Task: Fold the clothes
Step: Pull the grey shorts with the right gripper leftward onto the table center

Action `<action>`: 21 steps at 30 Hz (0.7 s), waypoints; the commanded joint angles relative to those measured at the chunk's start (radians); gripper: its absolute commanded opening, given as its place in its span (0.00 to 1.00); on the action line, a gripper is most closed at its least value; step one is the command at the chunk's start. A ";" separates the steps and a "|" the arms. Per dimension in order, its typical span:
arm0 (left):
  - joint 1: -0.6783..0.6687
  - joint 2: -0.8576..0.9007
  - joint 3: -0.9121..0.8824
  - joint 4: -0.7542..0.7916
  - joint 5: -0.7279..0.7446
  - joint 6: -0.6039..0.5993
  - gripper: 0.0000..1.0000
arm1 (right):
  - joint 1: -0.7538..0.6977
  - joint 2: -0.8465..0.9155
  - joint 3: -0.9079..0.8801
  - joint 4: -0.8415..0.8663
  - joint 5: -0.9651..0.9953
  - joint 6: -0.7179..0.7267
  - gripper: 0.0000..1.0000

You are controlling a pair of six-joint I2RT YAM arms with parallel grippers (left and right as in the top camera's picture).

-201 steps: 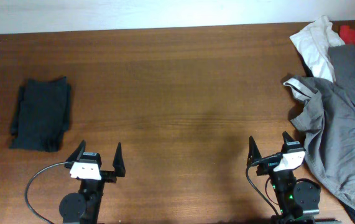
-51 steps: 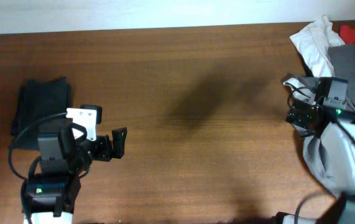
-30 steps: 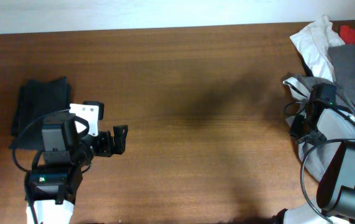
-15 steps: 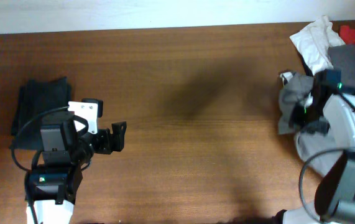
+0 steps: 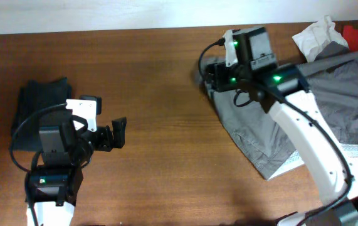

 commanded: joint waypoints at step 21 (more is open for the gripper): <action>-0.308 0.282 0.021 0.060 0.099 -0.068 0.99 | -0.454 -0.158 -0.090 -0.535 -0.006 -0.009 0.99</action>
